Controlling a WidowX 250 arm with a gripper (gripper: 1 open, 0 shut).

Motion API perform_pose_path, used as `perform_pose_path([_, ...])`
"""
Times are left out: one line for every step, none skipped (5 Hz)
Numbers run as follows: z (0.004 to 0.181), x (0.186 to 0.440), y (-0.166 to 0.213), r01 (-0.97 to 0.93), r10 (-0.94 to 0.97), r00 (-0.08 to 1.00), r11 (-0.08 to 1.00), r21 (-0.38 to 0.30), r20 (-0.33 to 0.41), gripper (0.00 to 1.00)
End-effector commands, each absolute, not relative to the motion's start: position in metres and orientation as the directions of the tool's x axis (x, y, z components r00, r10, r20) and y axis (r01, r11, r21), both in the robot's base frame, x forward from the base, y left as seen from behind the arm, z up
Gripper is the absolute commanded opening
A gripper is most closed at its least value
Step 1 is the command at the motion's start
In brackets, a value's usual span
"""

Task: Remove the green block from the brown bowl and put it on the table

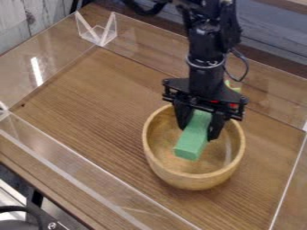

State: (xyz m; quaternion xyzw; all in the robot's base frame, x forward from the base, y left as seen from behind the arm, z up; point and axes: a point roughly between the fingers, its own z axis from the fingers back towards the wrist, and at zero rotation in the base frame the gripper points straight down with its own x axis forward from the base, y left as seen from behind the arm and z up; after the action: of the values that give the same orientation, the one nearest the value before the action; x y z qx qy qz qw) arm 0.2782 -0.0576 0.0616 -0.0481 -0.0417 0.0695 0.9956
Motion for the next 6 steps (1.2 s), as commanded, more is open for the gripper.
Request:
perform_pose_path([0.075, 0.287, -0.051, -0.19, 0.203, 0.972, 0.975, -0.111, 0.122, 0.0])
perform_pose_path([0.076, 0.287, -0.042, -0.252, 0.264, 0.957, 0.961, -0.11, 0.12, 0.0])
perform_pose_path([0.079, 0.286, -0.046, -0.306, 0.318, 0.94, 0.946, -0.108, 0.119, 0.0])
perform_pose_path([0.081, 0.286, -0.05, -0.359, 0.37, 0.921, 0.927, -0.107, 0.118, 0.0])
perform_pose_path([0.083, 0.287, -0.042, -0.419, 0.43, 0.895, 0.902, -0.105, 0.116, 0.0])
perform_pose_path([0.099, 0.289, -0.044, -0.455, 0.468, 0.875, 0.883, -0.118, 0.127, 0.0])
